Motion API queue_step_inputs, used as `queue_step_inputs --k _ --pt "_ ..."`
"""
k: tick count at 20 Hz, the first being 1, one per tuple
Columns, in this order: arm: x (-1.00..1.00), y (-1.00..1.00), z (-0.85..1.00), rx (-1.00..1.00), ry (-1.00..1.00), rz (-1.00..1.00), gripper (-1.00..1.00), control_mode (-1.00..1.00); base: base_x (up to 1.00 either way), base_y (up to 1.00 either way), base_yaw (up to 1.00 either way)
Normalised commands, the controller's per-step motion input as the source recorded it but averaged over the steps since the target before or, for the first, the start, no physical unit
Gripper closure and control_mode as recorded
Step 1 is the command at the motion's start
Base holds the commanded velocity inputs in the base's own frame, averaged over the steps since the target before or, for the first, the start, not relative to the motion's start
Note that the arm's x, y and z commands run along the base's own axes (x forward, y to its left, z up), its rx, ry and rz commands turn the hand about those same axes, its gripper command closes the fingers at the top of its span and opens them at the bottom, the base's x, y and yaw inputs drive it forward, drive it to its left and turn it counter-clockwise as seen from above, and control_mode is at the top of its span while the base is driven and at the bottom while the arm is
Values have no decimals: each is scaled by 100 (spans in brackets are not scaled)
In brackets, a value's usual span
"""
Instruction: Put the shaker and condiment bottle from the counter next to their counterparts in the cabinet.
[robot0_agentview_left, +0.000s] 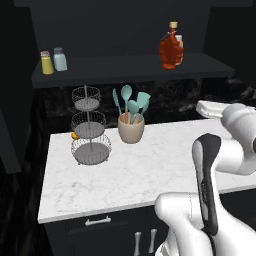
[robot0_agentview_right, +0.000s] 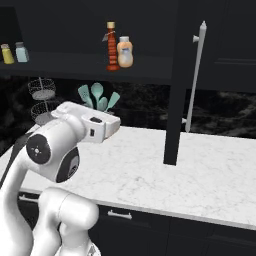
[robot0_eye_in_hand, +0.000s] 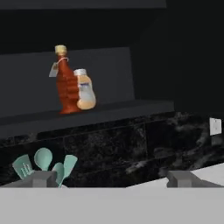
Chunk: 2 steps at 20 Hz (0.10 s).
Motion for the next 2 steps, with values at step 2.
queue_step_inputs --k 2 --pt "-100 -51 -77 0 5 2 -100 -100 0 0 0"
